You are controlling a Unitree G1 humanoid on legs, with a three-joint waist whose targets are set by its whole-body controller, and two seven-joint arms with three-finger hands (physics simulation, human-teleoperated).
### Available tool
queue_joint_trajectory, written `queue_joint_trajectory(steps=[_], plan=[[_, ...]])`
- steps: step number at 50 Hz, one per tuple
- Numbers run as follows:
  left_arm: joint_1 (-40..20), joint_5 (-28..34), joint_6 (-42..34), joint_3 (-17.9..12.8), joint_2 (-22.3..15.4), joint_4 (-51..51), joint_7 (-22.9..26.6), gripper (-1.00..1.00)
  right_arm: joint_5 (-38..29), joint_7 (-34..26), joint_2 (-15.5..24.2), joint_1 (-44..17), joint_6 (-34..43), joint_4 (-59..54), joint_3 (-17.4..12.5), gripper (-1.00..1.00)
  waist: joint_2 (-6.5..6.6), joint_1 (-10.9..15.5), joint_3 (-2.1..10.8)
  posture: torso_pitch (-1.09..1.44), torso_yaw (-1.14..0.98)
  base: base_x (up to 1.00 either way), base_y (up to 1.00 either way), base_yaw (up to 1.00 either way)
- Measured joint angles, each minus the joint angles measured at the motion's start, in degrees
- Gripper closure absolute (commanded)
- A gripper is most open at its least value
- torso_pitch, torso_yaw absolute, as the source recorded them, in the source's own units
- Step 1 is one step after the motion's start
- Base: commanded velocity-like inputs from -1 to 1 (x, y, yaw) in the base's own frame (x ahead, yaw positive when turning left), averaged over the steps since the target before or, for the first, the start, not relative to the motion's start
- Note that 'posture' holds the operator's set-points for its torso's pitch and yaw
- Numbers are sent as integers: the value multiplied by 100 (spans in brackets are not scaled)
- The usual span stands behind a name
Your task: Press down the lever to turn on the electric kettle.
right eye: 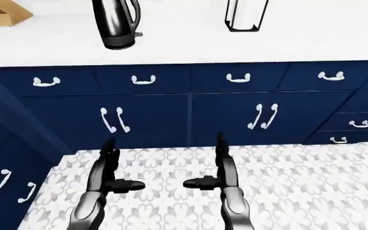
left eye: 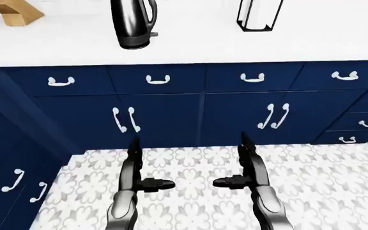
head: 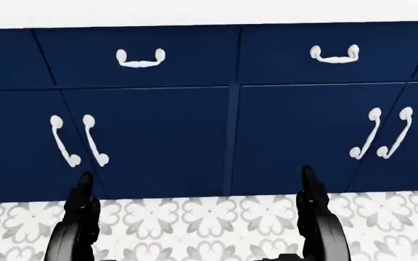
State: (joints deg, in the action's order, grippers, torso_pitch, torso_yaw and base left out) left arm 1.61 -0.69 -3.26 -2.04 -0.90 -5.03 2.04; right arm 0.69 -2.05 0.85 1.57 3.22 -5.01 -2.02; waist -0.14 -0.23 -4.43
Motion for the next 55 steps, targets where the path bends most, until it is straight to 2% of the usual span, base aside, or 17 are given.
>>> queue_joint_trajectory(steps=[1, 3, 5, 7, 11, 17, 27, 36, 46, 55], plan=[[17, -6, 9, -6, -7, 126, 1, -100, 7, -7, 5, 14, 6, 126, 10, -100, -23, -8, 57, 0, 0, 0, 0, 0], [-55, -7, 125, -22, -18, 459, -9, -100, 19, -14, 12, -54, -100, 453, -3, -100, -21, 36, 341, 0, 0, 0, 0, 0], [-54, 14, 191, -11, -20, 576, -15, -100, 32, -19, -16, -26, -184, 590, 18, -100, -55, 47, 231, 0, 0, 0, 0, 0], [36, 46, 105, -4, -21, 640, -15, -100, 34, -19, -7, 27, -127, 656, 32, -100, -46, 41, 298, 0, 0, 0, 0, 0], [56, 124, -185, 2, -17, 821, -36, -100, 13, 50, 25, -58, 68, 758, -62, -100, -25, 46, 310, 0, 0, 0, 0, 0], [30, 181, -400, -65, -48, 1301, -45, -100, -45, 48, 44, -30, 457, 1532, -47, -100, -24, 43, 372, 0, 0, 0, 0, 0], [36, 264, -1307, -473, -173, 2829, 45, -100, -109, -38, 74, -331, 944, 2335, -49, -100, -10, 41, 427, 0, 0, 0, 0, 0], [17, 212, -2128, -783, -214, 3931, 252, -100, -529, 161, -5, -102, 851, 3057, 91, -100, 17, 34, 377, 0, 0, 0, 0, 0], [119, 281, -2404, -890, -179, 4430, 354, -100, -769, 174, 4, -199, 1069, 3110, 111, -100, 18, 33, 347, 0, 0, 0, 1, 0], [194, 398, -2302, -880, -145, 4213, 394, -100, -808, 202, -11, -151, 1077, 3050, 95, -100, 18, 41, 327, 0, 0, 0, 4, 0]])
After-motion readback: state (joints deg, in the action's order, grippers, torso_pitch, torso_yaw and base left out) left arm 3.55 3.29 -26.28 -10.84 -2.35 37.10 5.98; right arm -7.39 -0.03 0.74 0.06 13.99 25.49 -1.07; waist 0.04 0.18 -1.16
